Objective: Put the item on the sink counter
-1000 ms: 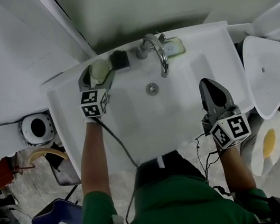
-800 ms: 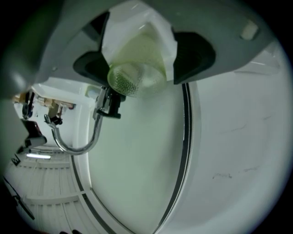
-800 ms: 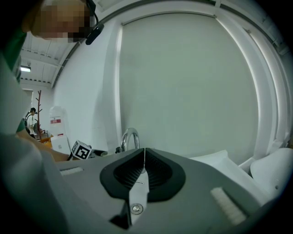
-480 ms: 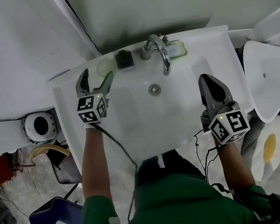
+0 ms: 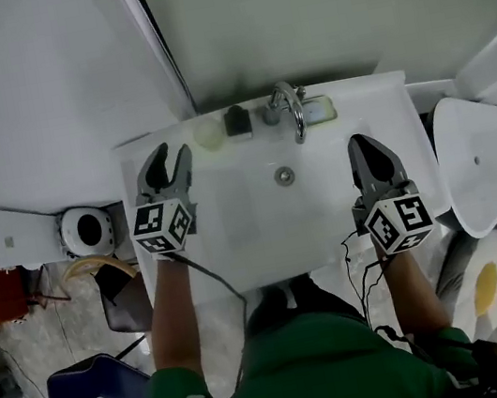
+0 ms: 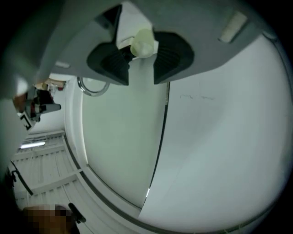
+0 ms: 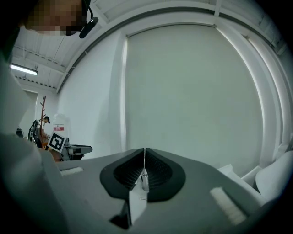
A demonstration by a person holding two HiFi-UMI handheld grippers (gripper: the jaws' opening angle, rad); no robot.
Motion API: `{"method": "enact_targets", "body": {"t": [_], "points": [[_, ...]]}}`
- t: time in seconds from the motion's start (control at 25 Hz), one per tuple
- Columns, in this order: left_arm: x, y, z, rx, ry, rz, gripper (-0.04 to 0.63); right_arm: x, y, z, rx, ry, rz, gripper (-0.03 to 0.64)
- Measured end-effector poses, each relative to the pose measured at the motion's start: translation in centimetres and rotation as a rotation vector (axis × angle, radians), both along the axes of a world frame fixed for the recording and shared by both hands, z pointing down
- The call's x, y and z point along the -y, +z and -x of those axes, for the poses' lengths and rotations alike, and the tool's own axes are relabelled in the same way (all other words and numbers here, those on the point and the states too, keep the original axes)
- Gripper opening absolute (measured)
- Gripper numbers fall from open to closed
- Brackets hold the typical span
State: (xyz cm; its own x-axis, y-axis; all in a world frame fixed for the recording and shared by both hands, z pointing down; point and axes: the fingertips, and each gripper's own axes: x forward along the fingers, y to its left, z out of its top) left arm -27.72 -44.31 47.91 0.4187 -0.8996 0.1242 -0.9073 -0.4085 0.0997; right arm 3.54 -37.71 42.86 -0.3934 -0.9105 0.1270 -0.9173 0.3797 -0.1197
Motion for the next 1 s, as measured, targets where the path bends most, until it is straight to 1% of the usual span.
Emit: {"method": "enact_targets", "body": {"t": [0.12, 0.28, 0.48, 0.64, 0.84, 1.0], "points": [[-2.4, -2.2, 0.6, -0.030, -0.064, -0.019, 0.105, -0.7, -1.7, 0.6, 0.032, -0.017, -0.034, 0.006], [-5.6, -4.4, 0.9, -0.070, -0.107, -0.038, 0.053, -1.9, -3.7, 1.8, 0.044, -0.047, -0.077, 0.006], [-9.1, -6.9, 1.3, -0.073, -0.142, -0.068, 0.032, -3.1, -6.1, 2.6, 0.050, -0.077, -0.123, 0.006], [-11.6, -9.9, 1.1, -0.050, -0.161, -0.136, -0.002, -3.8, -7.9, 2.9, 0.048, -0.091, -0.154, 0.006], [-13.7, -12.4, 0.0, -0.034, -0.163, -0.196, -0.002, -4.4, -9.4, 3.2, 0.053, -0.108, -0.186, 0.006], [-14.5, -13.6, -0.6, -0.023, -0.163, -0.220, -0.002, -4.7, -10.2, 3.4, 0.057, -0.130, -0.204, 0.006]]}}
